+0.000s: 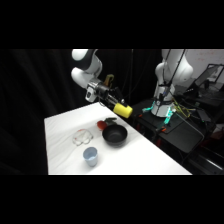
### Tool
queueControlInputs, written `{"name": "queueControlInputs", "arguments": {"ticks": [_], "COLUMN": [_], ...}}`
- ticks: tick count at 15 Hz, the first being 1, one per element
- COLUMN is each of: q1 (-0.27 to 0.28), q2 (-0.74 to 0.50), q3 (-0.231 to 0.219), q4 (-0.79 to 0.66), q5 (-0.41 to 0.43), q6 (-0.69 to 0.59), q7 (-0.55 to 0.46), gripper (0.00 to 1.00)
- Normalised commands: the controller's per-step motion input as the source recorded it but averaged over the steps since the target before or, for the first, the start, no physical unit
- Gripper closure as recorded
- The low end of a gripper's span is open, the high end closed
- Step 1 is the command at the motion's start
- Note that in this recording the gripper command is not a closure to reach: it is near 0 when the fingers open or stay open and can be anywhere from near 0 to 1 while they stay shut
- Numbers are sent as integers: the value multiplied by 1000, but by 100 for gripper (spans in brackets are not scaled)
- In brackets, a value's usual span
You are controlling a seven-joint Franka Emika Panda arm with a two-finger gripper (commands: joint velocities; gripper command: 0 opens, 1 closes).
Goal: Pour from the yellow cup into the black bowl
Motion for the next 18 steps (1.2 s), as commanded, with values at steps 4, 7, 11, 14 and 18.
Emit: {"name": "queueControlInputs", "arguments": {"ticks": [4,7,11,14,18], "q1": [203,245,262,234,163], "q2": [-589,-704,-542,-264,-26], "q3": [14,105,192,208,147], "q4": [-488,-639,-528,-344,-188], "q5": [-25,-113,-223,-445,-714], "q6": [758,837,857,777,659], "q7": [243,341,470,623,739], "gripper": [11,10,10,10,10]}}
